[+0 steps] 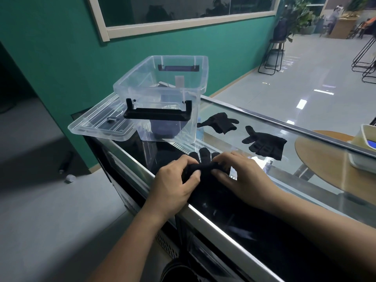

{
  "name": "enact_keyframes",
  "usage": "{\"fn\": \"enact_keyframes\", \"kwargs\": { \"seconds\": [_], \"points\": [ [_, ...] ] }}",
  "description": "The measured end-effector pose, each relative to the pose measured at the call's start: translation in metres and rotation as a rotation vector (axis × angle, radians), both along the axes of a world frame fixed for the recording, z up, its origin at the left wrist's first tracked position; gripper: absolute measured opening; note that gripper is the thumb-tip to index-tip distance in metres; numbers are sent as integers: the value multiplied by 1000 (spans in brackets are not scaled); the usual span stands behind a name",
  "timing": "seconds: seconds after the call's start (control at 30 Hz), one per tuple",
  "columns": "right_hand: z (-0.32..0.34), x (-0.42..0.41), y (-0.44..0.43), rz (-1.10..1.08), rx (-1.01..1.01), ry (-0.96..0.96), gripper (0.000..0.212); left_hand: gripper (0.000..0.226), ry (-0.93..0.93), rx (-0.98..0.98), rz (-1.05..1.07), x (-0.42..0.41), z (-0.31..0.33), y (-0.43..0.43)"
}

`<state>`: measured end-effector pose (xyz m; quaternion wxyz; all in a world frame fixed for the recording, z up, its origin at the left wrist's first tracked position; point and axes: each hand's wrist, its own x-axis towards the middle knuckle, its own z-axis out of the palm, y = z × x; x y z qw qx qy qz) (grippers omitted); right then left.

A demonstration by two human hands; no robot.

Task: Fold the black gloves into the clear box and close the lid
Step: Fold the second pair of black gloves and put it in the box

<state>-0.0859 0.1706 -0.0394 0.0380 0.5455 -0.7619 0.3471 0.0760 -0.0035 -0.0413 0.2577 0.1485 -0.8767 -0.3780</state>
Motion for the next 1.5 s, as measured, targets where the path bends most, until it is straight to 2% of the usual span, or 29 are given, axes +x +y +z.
{"fn": "enact_keyframes", "kwargs": {
  "seconds": [0.17, 0.47, 0.6, 0.7, 0.8, 0.9, 1.1, 1.27, 1.37, 1.5],
  "points": [
    [3, -2, 0, -38, -25, -64, 11, 10, 15, 28, 29, 0, 0, -1],
    [0, -7, -3, -87, -23, -66, 15, 21, 84, -153, 122, -6, -5, 1],
    [0, -6, -1, -23, -22, 41, 19, 28, 96, -200, 92, -7, -7, 0],
    [-3, -7, -2, 19, 7, 134, 17, 17, 79, -219, 67, -6, -5, 2],
    [-2, -6, -1, 29, 31, 123, 18, 33, 10, -213, 36, -3, -3, 4],
    [1, -2, 0, 33, 67, 134, 30, 40, -28, -219, 36, -3, -2, 3],
    [2, -1, -1, 15, 76, 122, 29, 38, -42, -217, 55, -4, -2, 3],
    [4, 0, 2, 1, -8, -25, 19, 22, -16, -124, 33, -1, 2, 2],
    [6, 0, 3, -47, -22, -85, 22, 25, -18, -31, 63, 1, 1, 1],
    [4, -3, 0, -140, -58, -111, 24, 20, 12, -25, 121, -2, -2, 0]
  ]
}}
